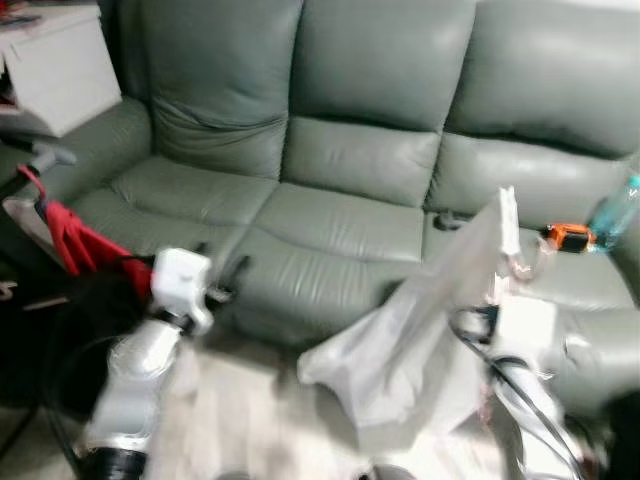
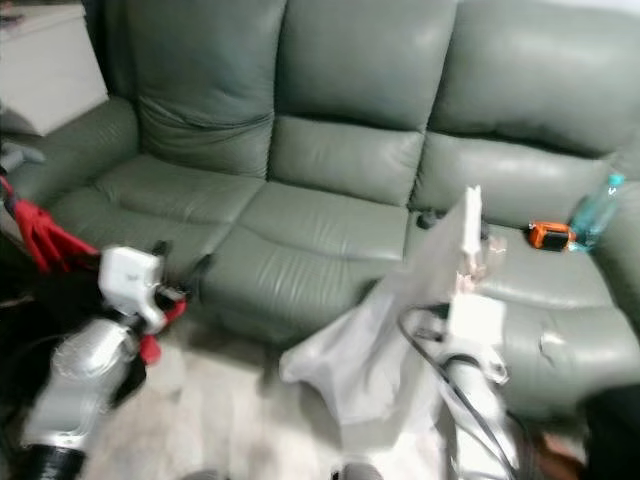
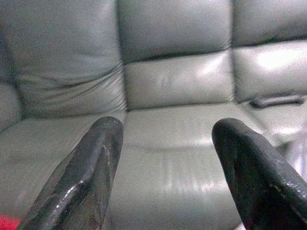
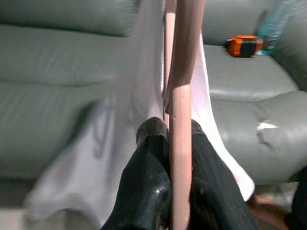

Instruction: Hang hanger

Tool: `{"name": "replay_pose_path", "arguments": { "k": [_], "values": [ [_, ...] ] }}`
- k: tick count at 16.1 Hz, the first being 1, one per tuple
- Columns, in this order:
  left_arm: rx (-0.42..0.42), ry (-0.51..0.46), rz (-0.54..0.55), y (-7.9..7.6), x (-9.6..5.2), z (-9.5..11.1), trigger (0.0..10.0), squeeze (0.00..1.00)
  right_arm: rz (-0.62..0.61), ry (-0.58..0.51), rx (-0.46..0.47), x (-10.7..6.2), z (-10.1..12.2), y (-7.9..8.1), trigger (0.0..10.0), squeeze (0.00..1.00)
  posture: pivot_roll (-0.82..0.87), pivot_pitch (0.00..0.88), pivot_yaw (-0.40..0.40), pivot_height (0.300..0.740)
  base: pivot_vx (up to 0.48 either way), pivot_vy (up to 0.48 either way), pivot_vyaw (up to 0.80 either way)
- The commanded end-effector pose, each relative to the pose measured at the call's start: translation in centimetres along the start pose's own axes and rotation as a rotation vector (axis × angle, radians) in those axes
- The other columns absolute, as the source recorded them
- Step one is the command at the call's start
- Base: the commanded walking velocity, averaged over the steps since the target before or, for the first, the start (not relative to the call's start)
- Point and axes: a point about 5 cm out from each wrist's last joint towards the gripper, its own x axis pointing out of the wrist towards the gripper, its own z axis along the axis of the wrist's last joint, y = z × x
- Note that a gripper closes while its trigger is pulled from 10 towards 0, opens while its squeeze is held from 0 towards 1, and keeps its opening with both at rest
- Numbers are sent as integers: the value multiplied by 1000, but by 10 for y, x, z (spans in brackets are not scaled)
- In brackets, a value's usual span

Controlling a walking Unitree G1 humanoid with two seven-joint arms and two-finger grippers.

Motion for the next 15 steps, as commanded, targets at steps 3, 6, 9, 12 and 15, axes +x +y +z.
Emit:
{"name": "replay_pose_path", "arguments": {
  "k": [3, 6, 9, 12, 15],
  "values": [
    [-1, -14, 4, 0, 1, 4, 10000, 0, -35, -94, -11, -9, 21, -8, 10000, 0, -63, 0, 1, 740, 0, 0, -687],
    [-7, -26, -1, 0, 2, 5, 10000, 0, -44, -93, -9, -15, 19, -11, 10000, 0, -69, 2, 3, 740, 0, 0, -729],
    [-16, -33, -22, -5, 3, 6, 10000, 0, -41, -91, -2, -14, 19, -11, 10000, 0, -69, 2, 3, 740, 190, 0, -158],
    [-18, -32, -22, -4, 2, 6, 10000, 0, -37, -89, -4, -14, 19, -11, 10000, 0, -72, 7, 3, 740, 290, 0, 0],
    [-21, -34, -26, -6, 3, 6, 10000, 0, -38, -91, -8, -14, 19, -11, 10000, 0, -74, 8, 2, 740, 309, 0, 0]
  ]
}}
